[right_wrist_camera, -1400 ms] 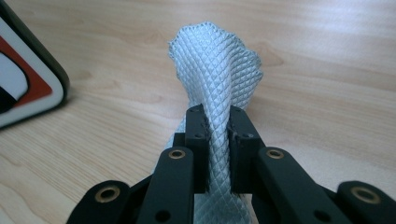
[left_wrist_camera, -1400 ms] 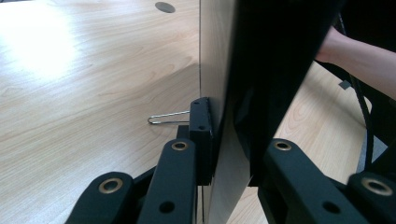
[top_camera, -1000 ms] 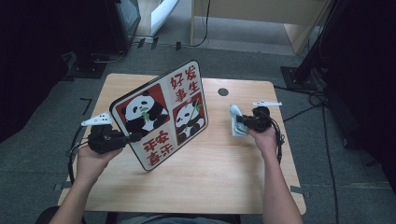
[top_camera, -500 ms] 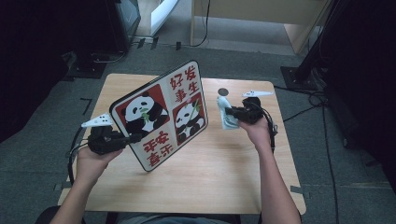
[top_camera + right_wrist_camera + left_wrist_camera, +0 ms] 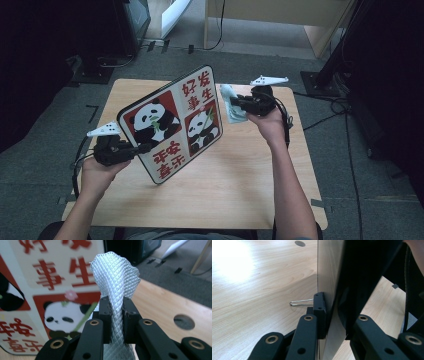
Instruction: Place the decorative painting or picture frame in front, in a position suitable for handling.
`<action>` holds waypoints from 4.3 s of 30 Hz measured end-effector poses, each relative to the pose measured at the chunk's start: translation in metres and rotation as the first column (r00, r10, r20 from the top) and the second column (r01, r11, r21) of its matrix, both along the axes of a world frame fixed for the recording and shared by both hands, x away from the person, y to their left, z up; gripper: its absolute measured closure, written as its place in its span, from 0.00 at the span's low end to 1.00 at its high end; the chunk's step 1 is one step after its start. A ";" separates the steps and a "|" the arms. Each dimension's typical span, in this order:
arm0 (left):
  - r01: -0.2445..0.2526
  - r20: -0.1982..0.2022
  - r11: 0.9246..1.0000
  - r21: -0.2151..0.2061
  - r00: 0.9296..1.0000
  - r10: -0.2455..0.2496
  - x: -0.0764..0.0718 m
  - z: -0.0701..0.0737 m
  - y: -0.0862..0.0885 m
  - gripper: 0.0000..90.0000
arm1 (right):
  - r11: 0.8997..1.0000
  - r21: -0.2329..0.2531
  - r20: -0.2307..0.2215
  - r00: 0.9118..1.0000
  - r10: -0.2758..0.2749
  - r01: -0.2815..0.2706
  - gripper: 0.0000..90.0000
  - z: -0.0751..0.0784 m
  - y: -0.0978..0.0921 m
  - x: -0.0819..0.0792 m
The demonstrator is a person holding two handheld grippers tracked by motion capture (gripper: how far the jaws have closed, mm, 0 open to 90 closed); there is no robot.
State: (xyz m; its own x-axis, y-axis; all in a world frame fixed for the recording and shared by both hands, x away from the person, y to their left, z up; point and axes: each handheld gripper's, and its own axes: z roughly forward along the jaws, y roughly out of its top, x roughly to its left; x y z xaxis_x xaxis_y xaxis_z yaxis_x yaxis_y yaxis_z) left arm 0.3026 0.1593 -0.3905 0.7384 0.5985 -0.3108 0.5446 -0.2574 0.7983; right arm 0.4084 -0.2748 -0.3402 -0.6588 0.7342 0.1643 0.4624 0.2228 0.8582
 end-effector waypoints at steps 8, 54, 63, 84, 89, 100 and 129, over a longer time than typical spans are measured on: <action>-0.001 0.001 1.000 0.001 1.000 0.001 0.000 0.000 0.000 0.90 | 0.999 0.020 0.052 0.998 0.039 -0.040 0.90 0.028 0.015 0.001; 0.034 0.000 0.999 -0.001 0.999 -0.034 0.003 0.000 0.003 0.89 | 0.994 -0.018 0.052 0.992 0.111 -0.110 0.90 0.001 0.048 0.022; 0.034 0.000 0.999 -0.014 0.999 -0.034 0.002 -0.001 0.003 0.89 | 0.993 -0.043 0.068 0.991 0.111 -0.108 0.90 -0.015 0.045 0.016; 0.043 0.001 0.999 -0.009 0.999 -0.043 0.003 -0.001 0.003 0.89 | 0.996 -0.020 -0.019 0.996 0.083 -0.083 0.90 -0.062 0.036 0.009; 0.048 0.001 0.999 -0.007 0.999 -0.048 0.003 -0.001 0.003 0.88 | 0.997 -0.032 -0.028 0.998 0.064 -0.065 0.90 -0.074 0.035 0.004; 0.054 -0.003 0.998 -0.016 0.999 -0.054 0.004 -0.002 0.004 0.88 | 0.998 -0.049 -0.080 0.996 0.046 -0.050 0.90 -0.098 0.034 -0.002; 0.055 -0.007 0.998 -0.027 0.998 -0.055 0.002 -0.003 0.003 0.87 | 0.995 -0.093 -0.197 0.980 0.020 -0.039 0.90 -0.145 0.032 -0.009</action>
State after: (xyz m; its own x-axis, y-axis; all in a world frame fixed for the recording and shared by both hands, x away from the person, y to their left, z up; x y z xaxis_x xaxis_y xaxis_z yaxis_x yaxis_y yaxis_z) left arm 0.3048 0.1621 -0.3932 0.7674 0.5484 -0.3320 0.5366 -0.2661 0.8008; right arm 0.3993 -0.2431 -0.4850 -0.6421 0.7337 0.2221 0.6116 0.3157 0.7254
